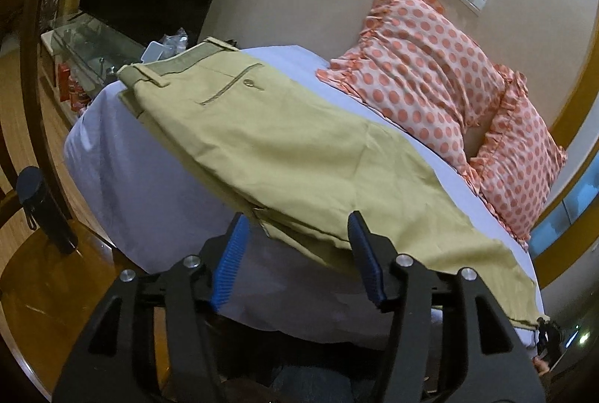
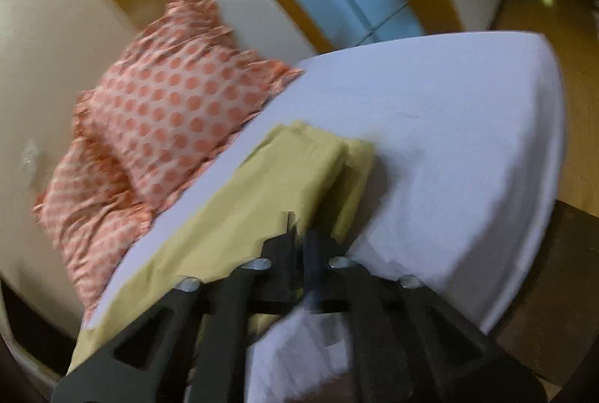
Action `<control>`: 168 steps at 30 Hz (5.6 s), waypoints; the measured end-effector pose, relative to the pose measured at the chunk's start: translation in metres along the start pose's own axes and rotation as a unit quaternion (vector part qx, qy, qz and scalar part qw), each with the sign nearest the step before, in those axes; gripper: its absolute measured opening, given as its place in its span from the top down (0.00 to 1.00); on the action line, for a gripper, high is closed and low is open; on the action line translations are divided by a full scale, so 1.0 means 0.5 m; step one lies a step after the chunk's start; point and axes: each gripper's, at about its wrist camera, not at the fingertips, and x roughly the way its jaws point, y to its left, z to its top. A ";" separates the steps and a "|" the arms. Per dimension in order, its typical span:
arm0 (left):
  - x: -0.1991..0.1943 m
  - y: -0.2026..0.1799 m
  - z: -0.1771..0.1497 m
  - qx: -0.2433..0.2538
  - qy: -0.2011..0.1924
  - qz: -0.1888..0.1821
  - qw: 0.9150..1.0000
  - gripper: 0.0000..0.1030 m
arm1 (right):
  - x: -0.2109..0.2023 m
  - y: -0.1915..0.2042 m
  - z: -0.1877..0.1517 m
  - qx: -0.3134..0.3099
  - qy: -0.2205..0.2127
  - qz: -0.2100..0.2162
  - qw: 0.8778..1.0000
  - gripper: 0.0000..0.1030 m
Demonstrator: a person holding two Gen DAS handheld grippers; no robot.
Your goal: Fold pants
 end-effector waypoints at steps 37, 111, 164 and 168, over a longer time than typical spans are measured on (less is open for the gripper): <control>0.028 0.068 -0.003 -0.019 -0.015 0.004 1.000 0.33 | -0.045 -0.034 0.034 0.023 0.000 -0.147 0.989 0.52; 0.179 0.243 0.200 -0.219 0.031 -0.007 0.975 0.86 | -0.002 0.629 -0.414 -0.311 0.274 0.339 0.845 0.16; 0.357 -0.383 0.097 0.232 0.259 -0.175 0.921 0.90 | 0.228 0.431 -0.132 -0.064 0.414 0.341 0.841 0.87; 0.387 -0.466 0.156 0.251 0.199 -0.168 0.932 0.90 | 0.251 0.520 -0.053 -0.115 0.358 0.340 0.862 0.88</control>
